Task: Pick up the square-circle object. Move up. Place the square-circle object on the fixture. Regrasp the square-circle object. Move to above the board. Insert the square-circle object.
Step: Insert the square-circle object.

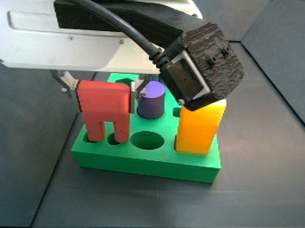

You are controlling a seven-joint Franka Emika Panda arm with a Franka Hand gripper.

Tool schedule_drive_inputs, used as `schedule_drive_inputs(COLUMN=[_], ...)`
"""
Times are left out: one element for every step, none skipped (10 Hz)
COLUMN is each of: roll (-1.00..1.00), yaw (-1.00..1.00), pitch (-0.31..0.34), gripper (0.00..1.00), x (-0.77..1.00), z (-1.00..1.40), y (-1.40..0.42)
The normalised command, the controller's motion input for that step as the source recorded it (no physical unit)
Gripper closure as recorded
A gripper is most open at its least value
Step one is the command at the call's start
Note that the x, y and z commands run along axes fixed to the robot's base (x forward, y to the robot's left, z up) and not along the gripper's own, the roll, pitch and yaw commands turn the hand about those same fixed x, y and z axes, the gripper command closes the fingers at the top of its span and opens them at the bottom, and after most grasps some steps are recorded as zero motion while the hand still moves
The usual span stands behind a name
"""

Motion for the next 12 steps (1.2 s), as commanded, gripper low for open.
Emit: schedule_drive_inputs(roll=[-0.21,-0.22,-0.21,-0.14,-0.11,-0.14,-0.1,0.0,0.0,-0.06,-0.12,-0.2], yaw=[0.0,0.0,0.0,-0.03,-0.09,-0.19,-0.18,-0.02,0.0,-0.05,-0.05,0.0], pitch=[-0.03,-0.069,-0.096,-0.084,-0.08,-0.06,-0.02,0.0,0.0,0.0,-0.004,0.0], gripper=[1.0,1.0,1.0,1.0,1.0,1.0,1.0,1.0,1.0,1.0,1.0,1.0], x=[-0.04,-0.17,-0.17,-0.16,-0.15,0.0,0.0,0.0,0.0,0.0,-0.01,0.0], z=[0.0,0.1,0.13,0.06,0.0,-0.11,-0.09,0.0,-0.05,-0.27,-0.31,-0.19], y=[0.06,0.16,0.15,0.09,0.01,-0.01,0.0,0.0,0.0,0.0,0.0,0.0])
